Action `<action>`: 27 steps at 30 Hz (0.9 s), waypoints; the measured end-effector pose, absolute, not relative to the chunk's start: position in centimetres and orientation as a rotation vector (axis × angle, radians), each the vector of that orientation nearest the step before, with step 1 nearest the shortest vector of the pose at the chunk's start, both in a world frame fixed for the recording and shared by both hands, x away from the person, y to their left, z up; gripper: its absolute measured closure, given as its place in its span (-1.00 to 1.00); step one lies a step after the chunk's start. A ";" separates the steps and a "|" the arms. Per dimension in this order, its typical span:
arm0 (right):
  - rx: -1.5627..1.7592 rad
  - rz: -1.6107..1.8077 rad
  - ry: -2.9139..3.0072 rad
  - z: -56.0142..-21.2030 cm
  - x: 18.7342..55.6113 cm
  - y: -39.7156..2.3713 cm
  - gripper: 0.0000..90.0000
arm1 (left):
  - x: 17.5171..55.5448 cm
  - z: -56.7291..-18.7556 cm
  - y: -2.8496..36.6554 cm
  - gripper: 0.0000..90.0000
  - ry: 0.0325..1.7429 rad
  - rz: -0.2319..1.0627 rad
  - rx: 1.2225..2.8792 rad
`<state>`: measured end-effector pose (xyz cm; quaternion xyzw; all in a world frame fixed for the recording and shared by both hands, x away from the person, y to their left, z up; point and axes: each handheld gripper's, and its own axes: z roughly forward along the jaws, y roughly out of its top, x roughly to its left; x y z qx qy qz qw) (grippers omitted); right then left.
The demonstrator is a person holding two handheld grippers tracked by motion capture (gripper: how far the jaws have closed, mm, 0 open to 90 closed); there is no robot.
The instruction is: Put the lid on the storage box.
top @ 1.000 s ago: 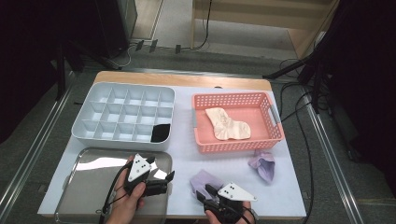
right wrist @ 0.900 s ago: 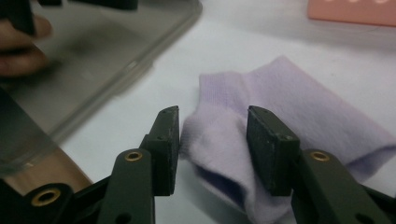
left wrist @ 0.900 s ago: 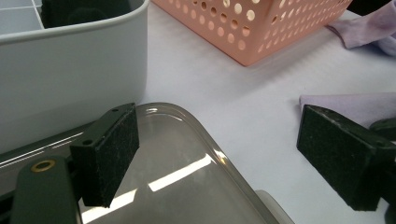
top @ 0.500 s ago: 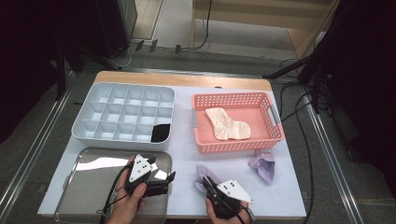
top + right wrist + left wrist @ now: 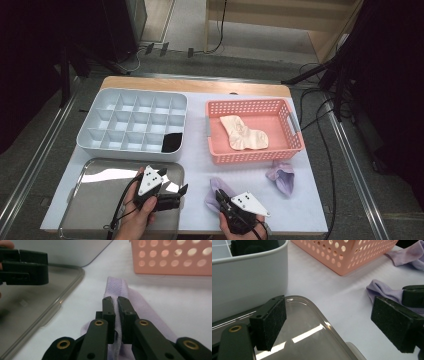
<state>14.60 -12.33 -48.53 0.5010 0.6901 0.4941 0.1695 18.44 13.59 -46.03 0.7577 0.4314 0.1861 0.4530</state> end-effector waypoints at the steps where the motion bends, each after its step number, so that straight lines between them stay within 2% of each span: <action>1: 1.422 1.419 1.950 -48.4 14.6 -12.5 0.91 | 18.4 -46.0 13.6 -0.70 1.065 0.460 1.871; 9: 1.484 1.515 1.825 -47.4 14.9 -15.1 0.91 | 18.4 -46.0 13.5 -0.70 1.066 0.456 1.876; 12: 1.554 1.507 1.760 -47.6 15.5 -17.3 0.89 | 18.4 -46.0 13.5 -0.70 1.065 0.456 1.875; 13: 1.571 1.499 1.746 -47.7 15.7 -17.9 0.86 | 18.4 -46.0 13.5 -0.70 1.066 0.456 1.876; 17: 1.588 1.414 1.719 -48.3 16.4 -19.6 0.45 | 18.4 -46.0 13.4 -0.70 1.066 0.455 1.877; 18: 1.580 1.407 1.714 -48.2 16.3 -19.8 0.40 | 18.4 -46.1 13.5 -0.70 1.065 0.456 1.876; 27: 1.411 1.420 1.840 -47.2 14.4 -18.5 0.36 | 18.5 -46.1 13.5 -0.70 1.068 0.457 1.872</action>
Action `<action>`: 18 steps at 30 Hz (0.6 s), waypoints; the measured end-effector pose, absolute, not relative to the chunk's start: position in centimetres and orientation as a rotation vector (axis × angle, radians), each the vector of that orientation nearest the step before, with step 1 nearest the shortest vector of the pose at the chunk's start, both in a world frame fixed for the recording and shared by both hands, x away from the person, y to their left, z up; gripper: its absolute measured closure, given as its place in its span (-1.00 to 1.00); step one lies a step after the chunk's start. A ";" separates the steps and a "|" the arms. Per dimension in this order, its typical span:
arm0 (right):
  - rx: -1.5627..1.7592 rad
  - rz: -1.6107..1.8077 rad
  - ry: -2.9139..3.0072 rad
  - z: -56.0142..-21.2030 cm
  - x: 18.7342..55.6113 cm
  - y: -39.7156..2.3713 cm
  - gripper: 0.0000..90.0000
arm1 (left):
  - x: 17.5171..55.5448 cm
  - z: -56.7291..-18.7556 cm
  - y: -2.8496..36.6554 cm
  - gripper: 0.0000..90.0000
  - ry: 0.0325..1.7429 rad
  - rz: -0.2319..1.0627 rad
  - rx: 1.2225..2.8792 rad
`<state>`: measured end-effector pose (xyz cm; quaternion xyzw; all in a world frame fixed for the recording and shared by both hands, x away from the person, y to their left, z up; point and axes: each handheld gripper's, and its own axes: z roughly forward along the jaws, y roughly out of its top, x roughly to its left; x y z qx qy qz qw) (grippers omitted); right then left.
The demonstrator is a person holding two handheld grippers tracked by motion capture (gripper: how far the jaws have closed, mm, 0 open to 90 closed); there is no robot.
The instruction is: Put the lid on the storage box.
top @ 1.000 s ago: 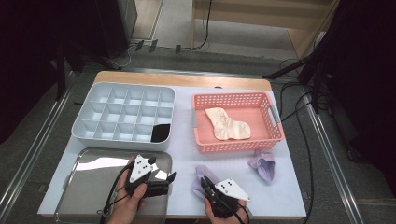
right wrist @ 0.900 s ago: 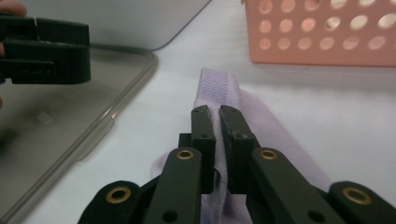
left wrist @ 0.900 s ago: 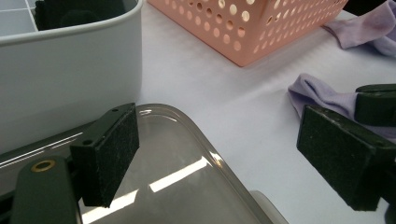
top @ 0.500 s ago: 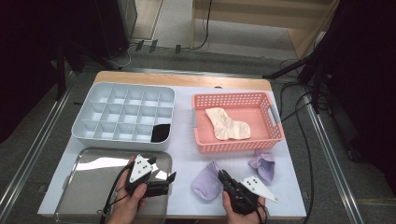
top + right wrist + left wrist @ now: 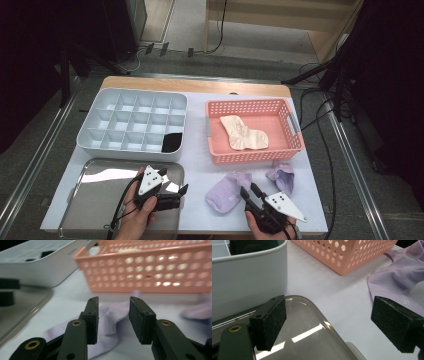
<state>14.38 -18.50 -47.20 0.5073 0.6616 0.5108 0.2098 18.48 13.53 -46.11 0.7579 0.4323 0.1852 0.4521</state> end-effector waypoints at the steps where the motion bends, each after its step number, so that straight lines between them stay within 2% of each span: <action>1: 1.411 1.420 1.840 -47.2 14.4 -18.5 0.36 | 18.5 -46.1 13.5 -0.70 1.065 0.459 1.871; 7: 1.300 1.405 1.991 -47.8 13.2 -14.7 0.30 | 18.4 -45.8 13.7 -0.70 1.067 0.455 1.867; 14: 1.254 1.369 2.117 -48.9 12.9 -12.7 0.29 | 18.4 -45.8 13.7 -0.70 1.066 0.454 1.867; 16: 1.248 1.351 2.148 -49.3 13.0 -12.4 0.38 | 18.4 -45.8 13.7 -0.70 1.066 0.453 1.867; 18: 1.257 1.342 2.177 -49.6 13.1 -12.2 0.62 | 18.4 -45.9 13.7 -0.70 1.066 0.457 1.867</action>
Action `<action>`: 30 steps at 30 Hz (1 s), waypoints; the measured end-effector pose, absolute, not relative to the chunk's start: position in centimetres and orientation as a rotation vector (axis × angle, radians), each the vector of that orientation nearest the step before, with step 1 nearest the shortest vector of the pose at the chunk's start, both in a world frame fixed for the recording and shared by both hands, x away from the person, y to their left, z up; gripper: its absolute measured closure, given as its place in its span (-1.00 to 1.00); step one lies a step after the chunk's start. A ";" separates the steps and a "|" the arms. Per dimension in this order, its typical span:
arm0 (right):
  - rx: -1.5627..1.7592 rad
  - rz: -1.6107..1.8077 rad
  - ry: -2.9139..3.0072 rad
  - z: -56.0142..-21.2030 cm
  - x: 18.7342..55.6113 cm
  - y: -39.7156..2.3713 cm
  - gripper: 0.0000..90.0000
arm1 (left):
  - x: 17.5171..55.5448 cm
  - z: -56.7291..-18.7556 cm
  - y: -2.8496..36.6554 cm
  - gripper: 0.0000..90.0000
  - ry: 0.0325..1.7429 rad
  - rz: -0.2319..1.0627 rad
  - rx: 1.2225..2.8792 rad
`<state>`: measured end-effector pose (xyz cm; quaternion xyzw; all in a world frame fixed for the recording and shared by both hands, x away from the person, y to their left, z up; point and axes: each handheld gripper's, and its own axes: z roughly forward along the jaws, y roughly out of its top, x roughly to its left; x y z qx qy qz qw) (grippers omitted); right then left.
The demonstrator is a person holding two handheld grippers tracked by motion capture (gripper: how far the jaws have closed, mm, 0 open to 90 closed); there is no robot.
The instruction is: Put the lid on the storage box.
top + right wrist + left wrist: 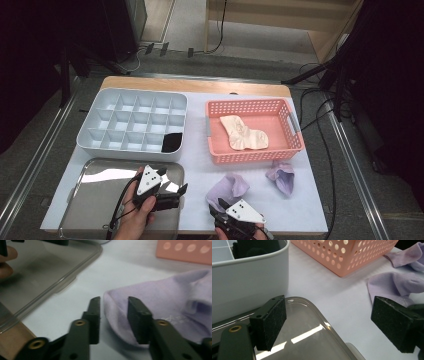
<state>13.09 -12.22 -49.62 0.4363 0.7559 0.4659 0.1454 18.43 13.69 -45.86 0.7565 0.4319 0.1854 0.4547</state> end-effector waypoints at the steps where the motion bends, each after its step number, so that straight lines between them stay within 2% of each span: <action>1: 1.263 1.336 2.184 -49.7 13.2 -12.2 0.73 | 18.4 -45.9 13.7 -0.70 1.066 0.459 1.868; 2: 1.279 1.325 2.185 -49.8 13.3 -12.1 0.84 | 18.4 -45.9 13.7 -0.70 1.065 0.459 1.867; 4: 1.309 1.332 2.175 -49.8 13.5 -12.0 0.94 | 18.4 -45.9 13.6 -0.70 1.064 0.450 1.869; 12: 1.389 1.398 2.084 -49.0 15.1 -10.9 0.97 | 18.3 -46.0 13.3 -0.70 1.063 0.445 1.876; 14: 1.411 1.479 2.060 -48.8 15.4 -10.7 0.70 | 18.4 -46.1 13.4 -0.70 1.078 0.432 1.865; 15: 1.411 1.479 2.060 -48.8 15.4 -10.7 0.70 | 18.4 -46.1 13.4 -0.70 1.078 0.432 1.865; 16: 1.393 1.508 2.062 -48.7 15.3 -10.9 0.59 | 18.4 -46.1 13.5 -0.70 1.078 0.427 1.862; 18: 1.390 1.519 2.045 -48.4 15.2 -11.4 0.51 | 18.4 -46.1 13.5 -0.70 1.080 0.427 1.863; 30: 1.447 1.416 1.895 -47.9 15.5 -17.1 0.47 | 18.4 -46.2 13.2 -0.70 1.081 0.423 1.875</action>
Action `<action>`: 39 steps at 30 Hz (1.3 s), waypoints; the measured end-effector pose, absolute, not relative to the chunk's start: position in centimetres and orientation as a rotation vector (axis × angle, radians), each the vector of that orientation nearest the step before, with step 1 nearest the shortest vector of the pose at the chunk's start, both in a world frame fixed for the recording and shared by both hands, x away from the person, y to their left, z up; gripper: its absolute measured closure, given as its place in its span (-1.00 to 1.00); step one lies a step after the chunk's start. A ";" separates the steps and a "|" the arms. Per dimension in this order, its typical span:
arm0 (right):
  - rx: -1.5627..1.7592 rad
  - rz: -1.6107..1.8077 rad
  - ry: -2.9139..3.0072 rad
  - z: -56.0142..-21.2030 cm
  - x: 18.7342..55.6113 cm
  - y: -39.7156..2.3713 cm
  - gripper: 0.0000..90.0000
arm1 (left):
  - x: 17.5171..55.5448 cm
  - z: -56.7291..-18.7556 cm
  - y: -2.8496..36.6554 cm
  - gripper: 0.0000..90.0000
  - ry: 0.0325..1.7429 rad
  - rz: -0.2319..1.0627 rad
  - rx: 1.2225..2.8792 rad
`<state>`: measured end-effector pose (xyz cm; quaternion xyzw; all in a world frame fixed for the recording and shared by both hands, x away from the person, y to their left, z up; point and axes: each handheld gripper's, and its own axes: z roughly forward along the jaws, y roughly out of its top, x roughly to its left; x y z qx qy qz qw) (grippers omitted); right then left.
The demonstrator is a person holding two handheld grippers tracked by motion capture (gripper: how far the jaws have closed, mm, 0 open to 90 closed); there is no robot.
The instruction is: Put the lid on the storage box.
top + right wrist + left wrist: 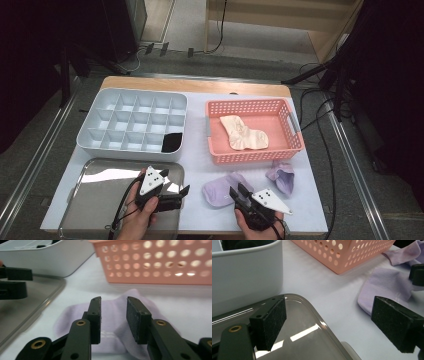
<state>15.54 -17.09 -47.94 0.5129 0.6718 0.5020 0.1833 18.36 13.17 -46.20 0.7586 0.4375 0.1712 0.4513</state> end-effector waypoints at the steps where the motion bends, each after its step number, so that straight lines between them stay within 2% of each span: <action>1: 1.459 1.406 1.891 -48.0 15.7 -17.5 0.46 | 18.3 -46.2 13.1 -0.70 1.083 0.421 1.873; 10: 1.502 1.208 1.936 -49.2 16.5 -18.7 0.40 | 18.2 -46.0 13.2 -0.70 1.081 0.398 1.871; 20: 1.492 1.260 1.896 -48.8 16.1 -18.8 0.41 | 18.1 -46.1 12.4 -0.70 1.077 0.413 1.887; 28: 1.369 1.323 1.934 -47.9 14.5 -15.4 0.40 | 18.2 -46.1 12.6 -0.69 1.093 0.400 1.879; 37: 1.276 1.349 2.130 -49.0 14.2 -11.1 0.41 | 18.2 -45.8 12.9 -0.67 1.091 0.402 1.869; 39: 1.285 1.283 2.177 -49.7 14.5 -10.2 0.76 | 18.2 -45.7 12.9 -0.67 1.095 0.404 1.866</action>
